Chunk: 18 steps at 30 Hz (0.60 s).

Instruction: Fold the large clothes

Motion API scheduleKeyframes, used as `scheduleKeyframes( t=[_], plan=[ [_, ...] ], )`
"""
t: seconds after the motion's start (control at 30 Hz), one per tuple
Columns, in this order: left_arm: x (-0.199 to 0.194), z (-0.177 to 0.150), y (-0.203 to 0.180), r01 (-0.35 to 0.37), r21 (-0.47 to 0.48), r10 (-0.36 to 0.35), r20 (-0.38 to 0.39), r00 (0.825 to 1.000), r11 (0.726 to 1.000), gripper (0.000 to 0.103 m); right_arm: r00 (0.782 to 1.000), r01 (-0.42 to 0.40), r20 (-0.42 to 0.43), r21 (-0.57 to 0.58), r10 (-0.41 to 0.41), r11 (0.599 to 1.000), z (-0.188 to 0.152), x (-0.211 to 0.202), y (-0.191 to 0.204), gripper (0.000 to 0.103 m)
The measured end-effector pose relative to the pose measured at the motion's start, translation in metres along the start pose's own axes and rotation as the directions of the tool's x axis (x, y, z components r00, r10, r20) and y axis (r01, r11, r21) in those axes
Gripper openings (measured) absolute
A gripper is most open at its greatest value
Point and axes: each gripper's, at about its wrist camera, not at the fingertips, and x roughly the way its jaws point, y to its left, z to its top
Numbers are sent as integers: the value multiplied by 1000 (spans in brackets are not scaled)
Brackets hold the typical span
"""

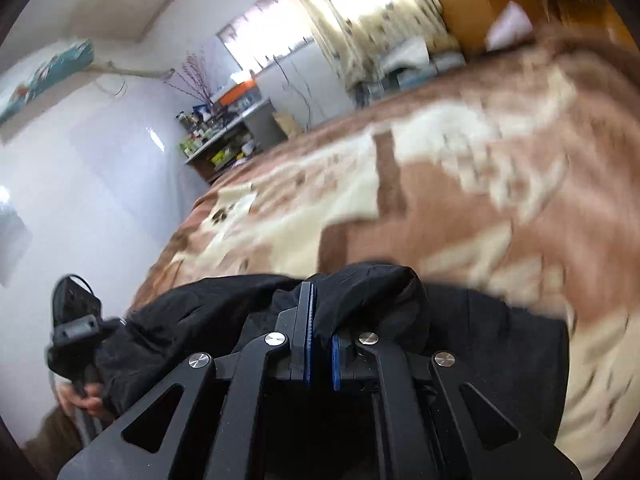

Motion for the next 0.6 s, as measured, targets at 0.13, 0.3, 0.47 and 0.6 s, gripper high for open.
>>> scheduleKeyframes(
  t=[0.13, 0.3, 0.47, 0.6],
  plan=[
    [14, -62, 11, -70, 48, 72, -63, 995, 996, 10, 995, 23, -99, 66, -16, 998, -53, 0, -27, 7],
    [27, -104, 58, -100, -105, 90, -98, 991, 989, 11, 993, 16, -121, 191, 8, 981, -94, -10, -65, 7],
    [27, -106, 63, -125, -109, 115, -97, 989, 986, 18, 993, 56, -114, 144, -40, 988, -98, -9, -63, 10],
    [4, -100, 40, -253, -11, 252, -64, 966, 967, 42, 977, 202, -77, 27, -199, 979, -95, -27, -45, 31]
  ],
)
